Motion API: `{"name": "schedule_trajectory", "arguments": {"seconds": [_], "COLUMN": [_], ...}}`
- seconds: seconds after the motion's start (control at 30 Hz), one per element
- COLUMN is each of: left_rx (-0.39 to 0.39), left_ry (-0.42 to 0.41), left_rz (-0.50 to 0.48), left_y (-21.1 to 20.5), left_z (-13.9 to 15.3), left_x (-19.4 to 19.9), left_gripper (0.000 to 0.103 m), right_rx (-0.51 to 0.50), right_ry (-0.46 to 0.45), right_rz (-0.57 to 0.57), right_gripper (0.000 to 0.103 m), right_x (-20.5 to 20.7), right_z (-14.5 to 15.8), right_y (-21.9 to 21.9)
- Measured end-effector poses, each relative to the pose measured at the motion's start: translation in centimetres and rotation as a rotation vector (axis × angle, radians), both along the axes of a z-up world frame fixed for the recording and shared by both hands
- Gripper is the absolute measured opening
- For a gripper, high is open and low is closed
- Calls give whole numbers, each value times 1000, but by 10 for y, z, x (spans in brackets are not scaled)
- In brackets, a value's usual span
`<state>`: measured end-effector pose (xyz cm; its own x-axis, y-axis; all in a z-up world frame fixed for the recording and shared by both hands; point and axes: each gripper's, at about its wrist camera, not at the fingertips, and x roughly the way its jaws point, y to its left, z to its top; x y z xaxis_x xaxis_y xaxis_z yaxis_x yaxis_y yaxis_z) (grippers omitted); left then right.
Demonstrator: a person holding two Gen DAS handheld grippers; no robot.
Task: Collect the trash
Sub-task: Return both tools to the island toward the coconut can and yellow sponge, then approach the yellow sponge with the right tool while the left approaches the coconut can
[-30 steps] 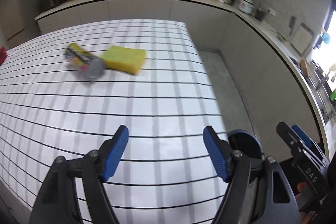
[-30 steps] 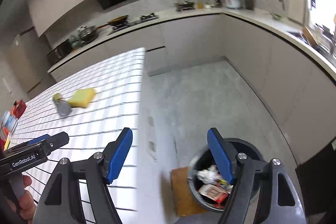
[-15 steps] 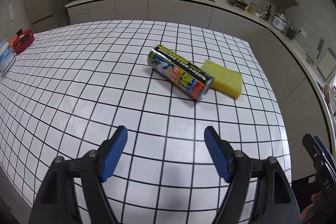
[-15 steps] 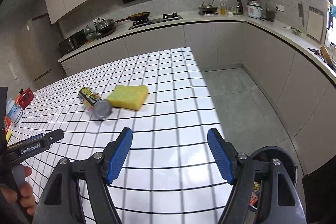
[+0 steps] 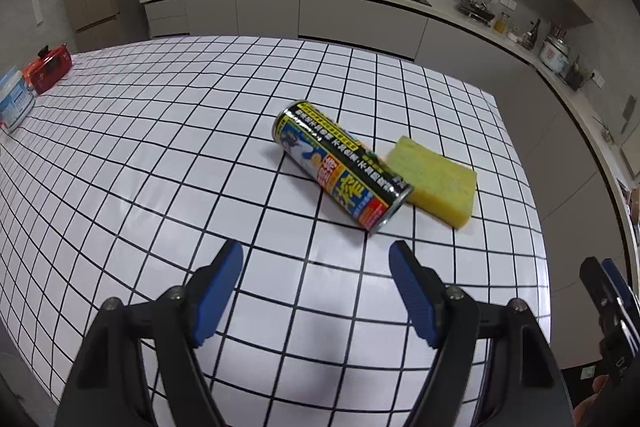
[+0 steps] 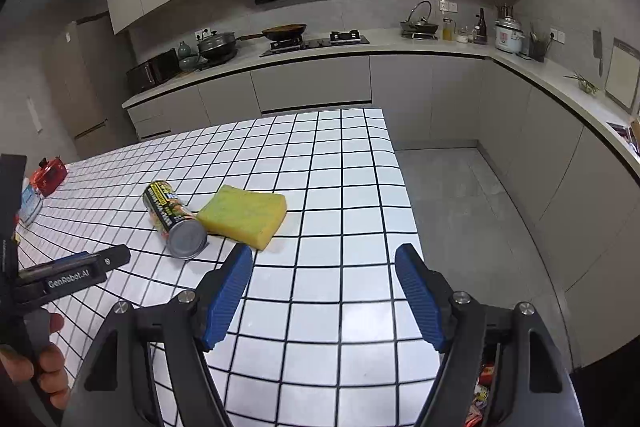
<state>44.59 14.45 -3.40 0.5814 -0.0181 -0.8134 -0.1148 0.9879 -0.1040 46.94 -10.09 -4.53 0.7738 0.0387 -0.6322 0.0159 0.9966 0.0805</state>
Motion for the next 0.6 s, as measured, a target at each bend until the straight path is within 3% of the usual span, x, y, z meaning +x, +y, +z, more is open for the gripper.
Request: {"name": "schedule_trajectory", "arguments": {"seconds": [0.2, 0.6], "left_rx": [33, 39], "left_ry": [-1, 4], "left_rz": [38, 106], "left_y": [-5, 21], "left_z": [4, 4], "left_x": [0, -2], "left_gripper": [77, 77], "right_rx": [25, 40], "right_ry": [-5, 10], "right_rz": [73, 158], "right_gripper": [76, 76], "right_x": [24, 45], "right_z": [-3, -14], "right_y": [1, 24]}}
